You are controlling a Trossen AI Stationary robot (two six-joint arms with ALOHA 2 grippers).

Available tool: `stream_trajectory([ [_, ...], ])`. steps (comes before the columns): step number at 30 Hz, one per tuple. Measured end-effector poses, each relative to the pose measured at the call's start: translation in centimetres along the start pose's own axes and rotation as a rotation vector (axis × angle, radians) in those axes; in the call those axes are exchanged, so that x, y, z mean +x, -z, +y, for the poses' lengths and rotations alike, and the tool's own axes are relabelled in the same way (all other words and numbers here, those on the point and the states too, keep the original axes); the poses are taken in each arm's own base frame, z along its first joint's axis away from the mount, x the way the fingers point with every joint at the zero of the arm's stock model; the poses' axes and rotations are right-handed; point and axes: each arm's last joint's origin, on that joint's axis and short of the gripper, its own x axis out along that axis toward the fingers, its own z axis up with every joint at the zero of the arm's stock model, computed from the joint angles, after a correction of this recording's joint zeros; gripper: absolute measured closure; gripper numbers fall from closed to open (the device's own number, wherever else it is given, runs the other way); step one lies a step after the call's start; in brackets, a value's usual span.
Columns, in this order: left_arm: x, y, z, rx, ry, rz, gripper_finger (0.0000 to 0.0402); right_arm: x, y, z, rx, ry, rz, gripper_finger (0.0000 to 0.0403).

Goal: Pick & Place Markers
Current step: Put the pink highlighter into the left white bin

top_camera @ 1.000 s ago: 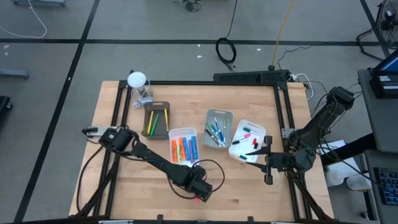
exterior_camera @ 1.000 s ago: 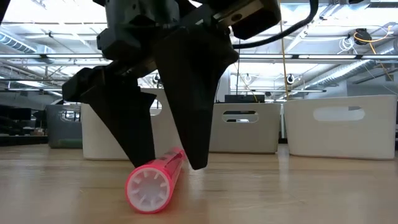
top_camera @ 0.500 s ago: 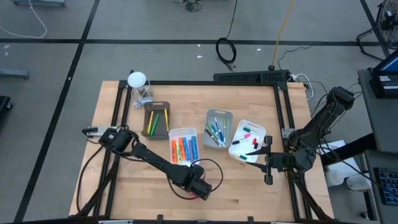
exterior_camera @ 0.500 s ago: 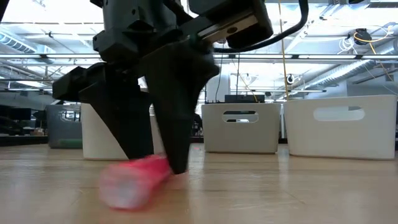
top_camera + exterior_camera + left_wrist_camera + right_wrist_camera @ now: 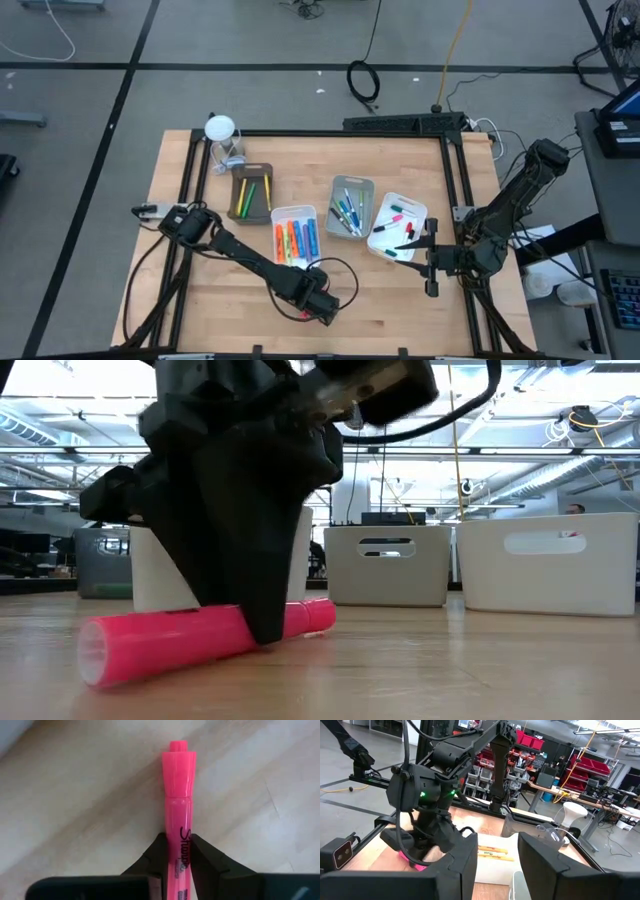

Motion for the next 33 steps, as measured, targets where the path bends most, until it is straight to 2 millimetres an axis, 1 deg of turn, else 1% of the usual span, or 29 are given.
stream_trajectory([
  [2, -1.0, 0.3, -0.2, 0.018, 0.029, -0.005, 0.0346, 0.0, 0.0, 0.0, 0.0, 0.0, 0.0, 0.0275],
  [6, -4.7, 1.1, -0.7, 0.077, 0.118, -0.063, 0.0345, 0.0, 0.0, 0.0, 0.0, 0.0, 0.0, 0.0275],
  [10, -7.1, 1.1, -0.7, 0.13, 0.164, -0.127, 0.0344, 0.0, 0.0, 0.0, 0.0, 0.0, 0.0, 0.0275],
  [13, -10.1, 1.1, -0.7, 0.169, 0.233, -0.175, 0.0343, 0.0, 0.0, 0.0, -0.001, 0.0, 0.0, 0.0275],
  [15, -12.1, 1.0, -0.3, 0.186, 0.248, -0.216, 0.0343, 0.0, 0.0, 0.0, 0.0, 0.0, 0.0, 0.0275],
  [17, -13.6, 0.6, 0.3, 0.186, 0.241, -0.265, 0.0343, 0.0, 0.0, 0.0, -0.001, -0.001, 0.0, 0.0275],
  [22, -17.5, -0.6, 2.4, 0.126, 0.195, -0.372, 0.0342, 0.0, 0.0, 0.0, -0.002, 0.0, 0.001, 0.0275],
  [26, -18.3, -2.2, 4.2, 0.06, 0.078, -0.385, 0.0342, 0.0, 0.1, 0.0, -0.005, -0.001, 0.004, 0.0275],
  [30, -18.6, -4.2, 6.4, -0.06, -0.081, -0.374, 0.0342, 0.0, 0.1, 0.0, -0.006, -0.001, 0.004, 0.0275],
  [33, -18.3, -5.7, 7.4, -0.139, -0.167, -0.367, 0.0341, 0.0, 0.1, 0.0, -0.005, -0.001, 0.004, 0.0275],
])
